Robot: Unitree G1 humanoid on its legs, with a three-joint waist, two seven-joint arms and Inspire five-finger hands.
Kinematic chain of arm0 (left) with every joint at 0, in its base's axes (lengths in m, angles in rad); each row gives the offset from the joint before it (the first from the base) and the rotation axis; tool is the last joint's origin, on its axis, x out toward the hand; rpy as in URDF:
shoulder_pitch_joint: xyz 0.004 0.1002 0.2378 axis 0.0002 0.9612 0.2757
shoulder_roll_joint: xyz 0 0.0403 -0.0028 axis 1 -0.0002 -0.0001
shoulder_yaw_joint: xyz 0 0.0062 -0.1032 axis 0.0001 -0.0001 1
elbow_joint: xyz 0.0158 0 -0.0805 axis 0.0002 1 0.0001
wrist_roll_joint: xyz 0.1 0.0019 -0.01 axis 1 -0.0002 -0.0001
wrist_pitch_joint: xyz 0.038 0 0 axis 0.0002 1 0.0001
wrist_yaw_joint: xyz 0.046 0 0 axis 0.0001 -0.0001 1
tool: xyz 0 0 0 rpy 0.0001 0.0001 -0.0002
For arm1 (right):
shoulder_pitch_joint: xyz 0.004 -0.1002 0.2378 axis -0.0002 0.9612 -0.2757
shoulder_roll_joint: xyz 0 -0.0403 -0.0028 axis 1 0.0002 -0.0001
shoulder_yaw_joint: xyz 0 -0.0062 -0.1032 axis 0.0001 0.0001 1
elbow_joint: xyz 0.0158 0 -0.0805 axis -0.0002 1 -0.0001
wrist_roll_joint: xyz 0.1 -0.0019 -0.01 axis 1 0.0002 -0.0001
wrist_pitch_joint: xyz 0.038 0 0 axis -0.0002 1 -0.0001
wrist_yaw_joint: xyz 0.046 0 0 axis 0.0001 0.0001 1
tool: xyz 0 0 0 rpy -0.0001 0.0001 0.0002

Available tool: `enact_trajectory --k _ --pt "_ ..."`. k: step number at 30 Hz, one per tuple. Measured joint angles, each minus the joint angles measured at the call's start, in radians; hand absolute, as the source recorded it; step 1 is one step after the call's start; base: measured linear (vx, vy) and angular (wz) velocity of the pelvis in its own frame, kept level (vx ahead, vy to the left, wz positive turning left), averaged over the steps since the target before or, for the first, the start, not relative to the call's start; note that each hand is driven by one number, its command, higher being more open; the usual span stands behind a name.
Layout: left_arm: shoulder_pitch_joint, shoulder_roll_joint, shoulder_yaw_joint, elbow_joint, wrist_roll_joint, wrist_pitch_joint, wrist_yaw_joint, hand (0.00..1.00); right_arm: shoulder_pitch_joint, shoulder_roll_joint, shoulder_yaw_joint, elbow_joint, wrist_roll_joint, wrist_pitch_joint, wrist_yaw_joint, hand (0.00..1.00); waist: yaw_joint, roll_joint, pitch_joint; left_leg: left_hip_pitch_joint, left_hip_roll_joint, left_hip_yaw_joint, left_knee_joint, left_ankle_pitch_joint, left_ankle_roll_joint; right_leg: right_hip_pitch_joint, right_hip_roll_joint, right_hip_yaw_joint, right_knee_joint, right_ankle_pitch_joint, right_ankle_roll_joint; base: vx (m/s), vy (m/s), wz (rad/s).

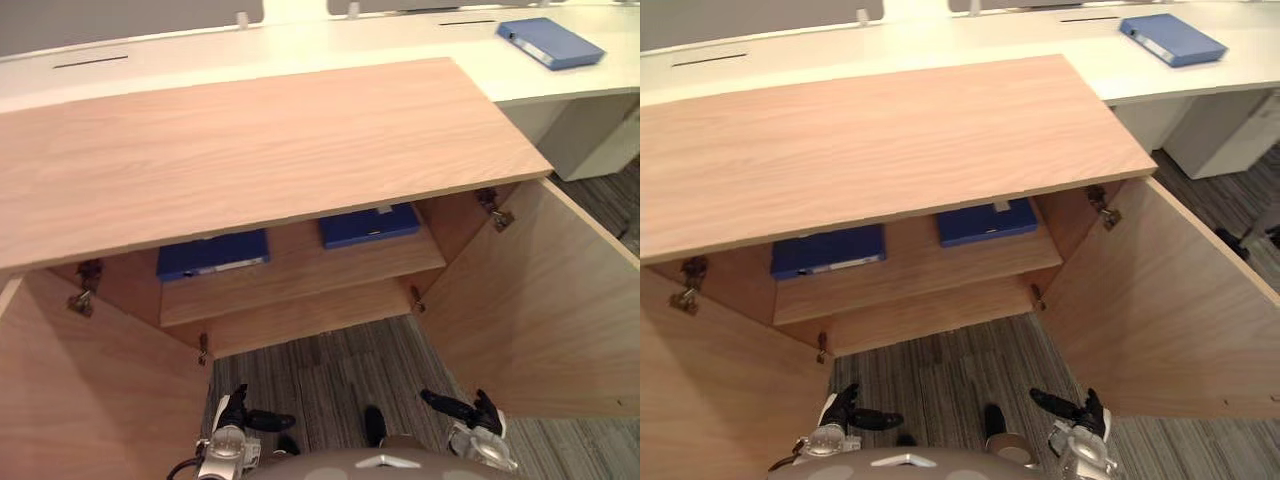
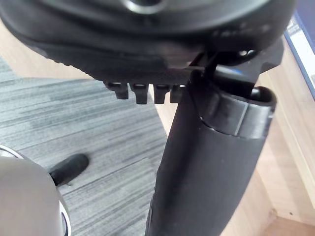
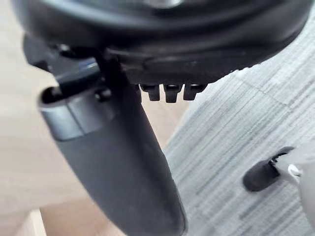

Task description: Walk over to the cabinet, pick up the folder, carry it to the office cabinet, place the folder inside the office cabinet, then close the office cabinet door

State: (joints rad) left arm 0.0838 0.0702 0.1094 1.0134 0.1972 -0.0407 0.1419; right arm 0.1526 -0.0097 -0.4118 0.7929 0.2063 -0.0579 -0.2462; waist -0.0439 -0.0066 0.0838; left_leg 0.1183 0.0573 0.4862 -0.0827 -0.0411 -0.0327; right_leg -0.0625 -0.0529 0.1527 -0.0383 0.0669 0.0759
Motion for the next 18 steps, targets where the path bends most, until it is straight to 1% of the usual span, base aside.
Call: enact_trajectory --k 3,4,5,7,10,11,13,15,17,18 --pt "0.018 -0.017 0.039 -0.003 0.01 0.002 0.001 1.0 0.048 0.032 -0.049 -0.147 0.11 -0.021 -0.028 1.0 -0.018 0.003 -0.011 0.005 0.019 0.082 0.055 -0.049 -0.012 -0.024 0.021 0.075 0.02 -0.001 -0.002 0.01 -0.019 -0.75" --pt "0.021 -0.023 0.045 -0.005 0.01 0.003 0.001 1.0 0.061 0.039 -0.06 -0.182 0.119 -0.024 -0.034 1.0 -0.02 0.005 -0.014 0.005 0.025 0.096 0.065 -0.057 -0.013 -0.026 0.024 0.088 0.022 -0.001 -0.002 0.03 -0.024 -0.66" --pt "0.024 -0.043 0.069 -0.01 0.011 0.003 0.001 1.0 0.081 0.053 -0.088 -0.247 0.14 -0.041 -0.048 1.0 -0.029 0.011 -0.018 0.005 0.031 0.119 0.085 -0.074 -0.017 -0.031 0.031 0.11 0.025 -0.001 -0.002 0.04 -0.024 -0.57" --pt "0.03 -0.077 0.102 -0.028 0.02 0.005 0.0 1.0 0.095 0.061 -0.126 -0.328 0.157 -0.058 -0.07 1.0 -0.033 0.018 -0.024 0.005 0.048 0.162 0.113 -0.097 -0.023 -0.046 0.044 0.148 0.04 -0.002 -0.002 0.04 -0.022 -0.6" --pt "0.028 -0.104 0.116 -0.057 0.032 0.005 0.001 1.0 0.097 0.079 -0.181 -0.428 0.194 -0.081 -0.099 1.0 -0.041 0.021 -0.026 0.005 0.058 0.195 0.126 -0.106 -0.023 -0.065 0.058 0.171 0.056 -0.003 -0.003 0.02 -0.026 -0.39" --pt "0.029 -0.118 0.117 -0.071 0.042 0.005 0.001 1.0 0.096 0.085 -0.204 -0.469 0.2 -0.091 -0.114 1.0 -0.049 0.022 -0.025 0.006 0.061 0.202 0.129 -0.108 -0.027 -0.067 0.062 0.176 0.057 -0.003 -0.003 0.01 -0.033 -0.2" --pt "0.027 -0.136 0.109 -0.078 0.052 0.005 -0.004 1.0 0.093 0.085 -0.227 -0.529 0.226 -0.099 -0.126 1.0 -0.052 0.024 -0.025 0.005 0.07 0.219 0.144 -0.117 -0.035 -0.074 0.07 0.19 0.065 -0.003 -0.004 0.0 -0.031 -0.23" --pt "0.018 -0.139 0.108 -0.08 0.054 0.005 -0.012 1.0 0.084 0.085 -0.237 -0.593 0.228 -0.106 -0.14 1.0 -0.067 0.025 -0.022 0.005 0.078 0.231 0.155 -0.122 -0.039 -0.08 0.079 0.201 0.072 -0.005 -0.006 -0.01 -0.031 -0.25" --pt "0.006 -0.14 0.104 -0.081 0.053 0.006 -0.012 1.0 0.066 0.078 -0.24 -0.672 0.226 -0.122 -0.145 1.0 -0.074 0.034 -0.017 0.001 0.086 0.251 0.167 -0.127 -0.044 -0.096 0.09 0.218 0.084 -0.006 -0.007 -0.01 -0.028 -0.25" --pt "0.0 -0.14 0.103 -0.082 0.053 0.006 -0.012 1.0 0.056 0.072 -0.246 -0.68 0.226 -0.122 -0.146 1.0 -0.078 0.036 -0.013 0.0 0.087 0.251 0.169 -0.127 -0.044 -0.097 0.091 0.218 0.084 -0.006 -0.007 0.0 -0.028 -0.09"
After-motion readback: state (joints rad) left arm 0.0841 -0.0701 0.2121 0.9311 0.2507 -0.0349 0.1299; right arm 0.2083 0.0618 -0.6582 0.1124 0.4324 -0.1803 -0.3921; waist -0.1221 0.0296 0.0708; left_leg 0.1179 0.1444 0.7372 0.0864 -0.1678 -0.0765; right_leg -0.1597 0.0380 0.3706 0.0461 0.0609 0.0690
